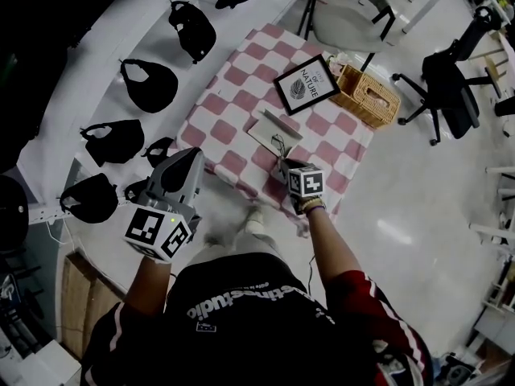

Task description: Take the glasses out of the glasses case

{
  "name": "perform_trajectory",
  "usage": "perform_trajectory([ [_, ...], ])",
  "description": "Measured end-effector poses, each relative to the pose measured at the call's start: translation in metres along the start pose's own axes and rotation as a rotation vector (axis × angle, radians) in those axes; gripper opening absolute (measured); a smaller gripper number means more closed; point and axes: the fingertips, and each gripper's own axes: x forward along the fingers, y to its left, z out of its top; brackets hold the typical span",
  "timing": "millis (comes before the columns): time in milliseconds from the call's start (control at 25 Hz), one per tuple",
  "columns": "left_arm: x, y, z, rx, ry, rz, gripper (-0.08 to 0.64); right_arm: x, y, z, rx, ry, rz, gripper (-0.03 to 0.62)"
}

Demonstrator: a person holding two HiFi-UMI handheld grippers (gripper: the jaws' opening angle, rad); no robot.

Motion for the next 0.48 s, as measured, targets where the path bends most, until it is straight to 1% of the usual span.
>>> perform_trajectory([
  [240, -0.007, 0.009, -0.002, -0.028, -0.005, 0.018, 0.006, -0.001, 0.001, 0.004, -0.013, -0.02, -0.012, 0.035],
  [320, -0.009, 0.01, -0.001, -0.027, -0.012, 0.021, 0.006, -0.003, 0.001, 0.007, -0.01, -0.036, -0.02, 0.028],
  [480, -0.016, 0.015, 0.0, -0.032, -0.017, 0.028, 0.006, -0.006, 0.002, 0.012, -0.034, -0.048, -0.037, 0.025],
])
